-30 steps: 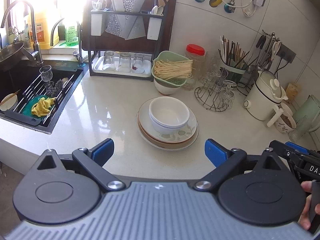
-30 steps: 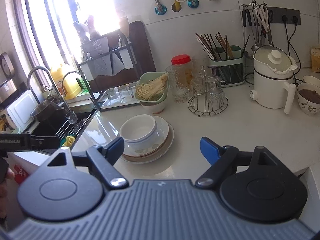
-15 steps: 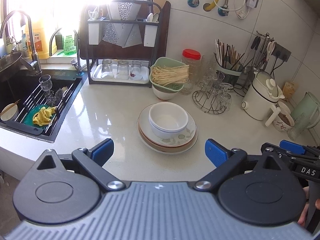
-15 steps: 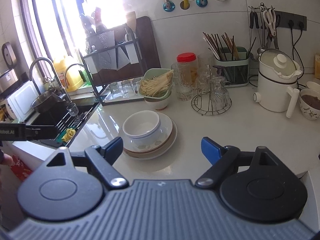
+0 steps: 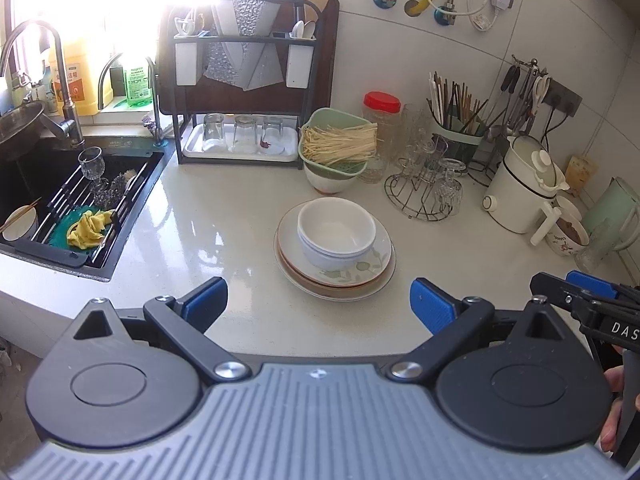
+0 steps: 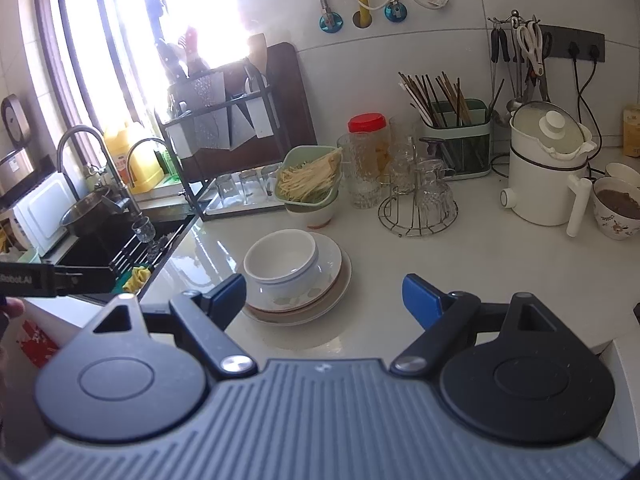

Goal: Organize plates and bowls

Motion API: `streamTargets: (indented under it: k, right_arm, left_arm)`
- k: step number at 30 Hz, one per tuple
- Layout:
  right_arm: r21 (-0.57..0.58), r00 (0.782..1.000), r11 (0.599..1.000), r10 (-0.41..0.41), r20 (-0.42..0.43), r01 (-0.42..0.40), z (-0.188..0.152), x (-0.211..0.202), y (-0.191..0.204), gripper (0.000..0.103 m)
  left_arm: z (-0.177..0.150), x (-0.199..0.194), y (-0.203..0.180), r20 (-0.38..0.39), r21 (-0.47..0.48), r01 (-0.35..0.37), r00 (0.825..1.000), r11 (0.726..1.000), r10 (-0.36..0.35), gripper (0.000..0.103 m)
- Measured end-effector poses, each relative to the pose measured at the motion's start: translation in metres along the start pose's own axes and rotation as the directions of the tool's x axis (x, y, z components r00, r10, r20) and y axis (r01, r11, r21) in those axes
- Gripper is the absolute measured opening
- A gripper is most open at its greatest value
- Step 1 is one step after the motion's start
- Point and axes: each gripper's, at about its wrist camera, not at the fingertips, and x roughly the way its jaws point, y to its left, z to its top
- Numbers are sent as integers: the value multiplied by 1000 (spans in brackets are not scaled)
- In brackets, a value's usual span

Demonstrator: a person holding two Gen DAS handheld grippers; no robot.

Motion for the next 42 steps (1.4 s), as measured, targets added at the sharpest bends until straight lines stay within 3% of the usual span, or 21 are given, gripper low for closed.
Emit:
streamTargets:
  k: [42]
  right_arm:
    - [8, 1000, 1000, -18, 1, 18, -7, -10, 0, 86]
  left_arm:
    - [-1, -8, -3, -2, 23, 38, 999, 999, -38, 100]
